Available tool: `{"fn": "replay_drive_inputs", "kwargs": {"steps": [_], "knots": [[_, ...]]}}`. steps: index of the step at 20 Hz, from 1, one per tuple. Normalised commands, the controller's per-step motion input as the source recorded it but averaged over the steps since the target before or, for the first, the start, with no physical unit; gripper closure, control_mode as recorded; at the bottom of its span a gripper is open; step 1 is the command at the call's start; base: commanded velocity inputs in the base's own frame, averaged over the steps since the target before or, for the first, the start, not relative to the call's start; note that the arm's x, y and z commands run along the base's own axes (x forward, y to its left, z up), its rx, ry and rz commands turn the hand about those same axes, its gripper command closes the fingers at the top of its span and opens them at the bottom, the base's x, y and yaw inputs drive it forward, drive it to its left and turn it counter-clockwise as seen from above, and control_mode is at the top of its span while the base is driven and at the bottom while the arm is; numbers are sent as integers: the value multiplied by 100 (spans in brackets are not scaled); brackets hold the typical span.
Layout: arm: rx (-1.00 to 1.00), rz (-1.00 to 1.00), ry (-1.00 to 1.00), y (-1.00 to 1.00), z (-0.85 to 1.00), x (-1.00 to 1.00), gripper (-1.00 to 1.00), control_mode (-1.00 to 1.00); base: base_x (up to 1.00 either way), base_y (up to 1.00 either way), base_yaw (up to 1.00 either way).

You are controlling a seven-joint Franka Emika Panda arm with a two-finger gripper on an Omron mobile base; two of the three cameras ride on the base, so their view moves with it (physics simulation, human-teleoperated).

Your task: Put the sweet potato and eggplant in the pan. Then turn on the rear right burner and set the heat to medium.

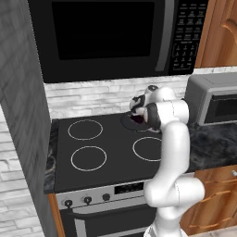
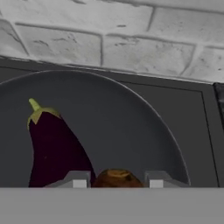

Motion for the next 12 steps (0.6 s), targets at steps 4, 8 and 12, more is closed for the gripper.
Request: {"fn": "replay_drive_inputs", "kwargs": {"steps": [4,8,12], "knots": [[0,0,0,0,-6,31,100,-100,0,0,0],[0,0,0,0,0,0,-100,-100,0,0,0],[0,0,0,0,0,-2,-100,-100,0,0,0]]}}
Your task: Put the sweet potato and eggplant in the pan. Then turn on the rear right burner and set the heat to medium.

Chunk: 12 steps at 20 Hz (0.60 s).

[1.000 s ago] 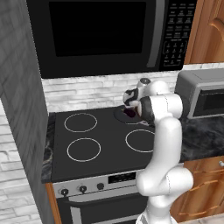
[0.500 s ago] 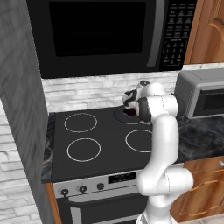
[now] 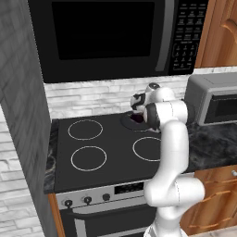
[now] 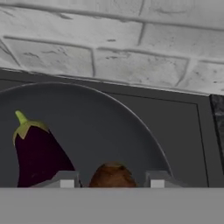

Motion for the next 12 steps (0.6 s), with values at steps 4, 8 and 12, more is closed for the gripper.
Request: {"fn": "replay_drive_inputs", "kwargs": {"steps": [4,8,12], "knots": [[0,0,0,3,16,-19,-100,-100,0,0,0],[3,0,-1,-11,21,-74,-100,-100,0,0,0],[9,-3,-7,-16,10,-100,-100,-100,0,0,0]]}}
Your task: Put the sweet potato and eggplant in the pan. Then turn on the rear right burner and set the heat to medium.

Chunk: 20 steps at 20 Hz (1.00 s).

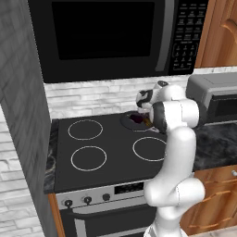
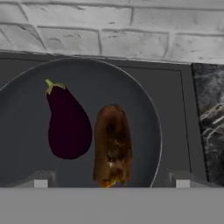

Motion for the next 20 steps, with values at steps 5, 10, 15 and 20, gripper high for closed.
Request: {"fn": "replay_drive_inputs", "kwargs": {"steps": [5,10,15,20], "knots": [[9,-10,-12,-11,17,-100,-100,-100,0,0,0],[9,-13,-13,-2,23,-100,-100,-100,0,0,0],[2,-11,-1,-3,39,-100,-100,-100,0,0,0],[0,-5,14,0,53,-70,-100,-100,0,0,0]]}}
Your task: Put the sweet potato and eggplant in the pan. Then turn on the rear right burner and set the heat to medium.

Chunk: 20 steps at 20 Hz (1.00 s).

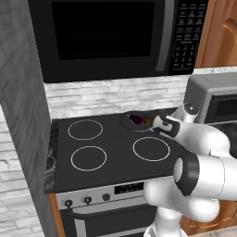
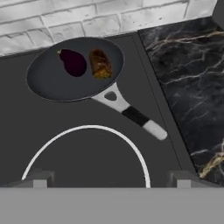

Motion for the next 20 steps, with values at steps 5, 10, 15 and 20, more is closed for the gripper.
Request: {"fn": "replay_drive_inputs", "kwargs": {"steps": [5,10,15,20], "knots": [[-4,-4,25,0,55,-42,-100,-100,0,0,0],[-2,-7,15,0,44,-47,-100,-100,0,0,0],[0,-4,2,0,0,-19,-100,-100,0,0,0],[0,0,0,0,0,0,-100,-100,0,0,0]]}}
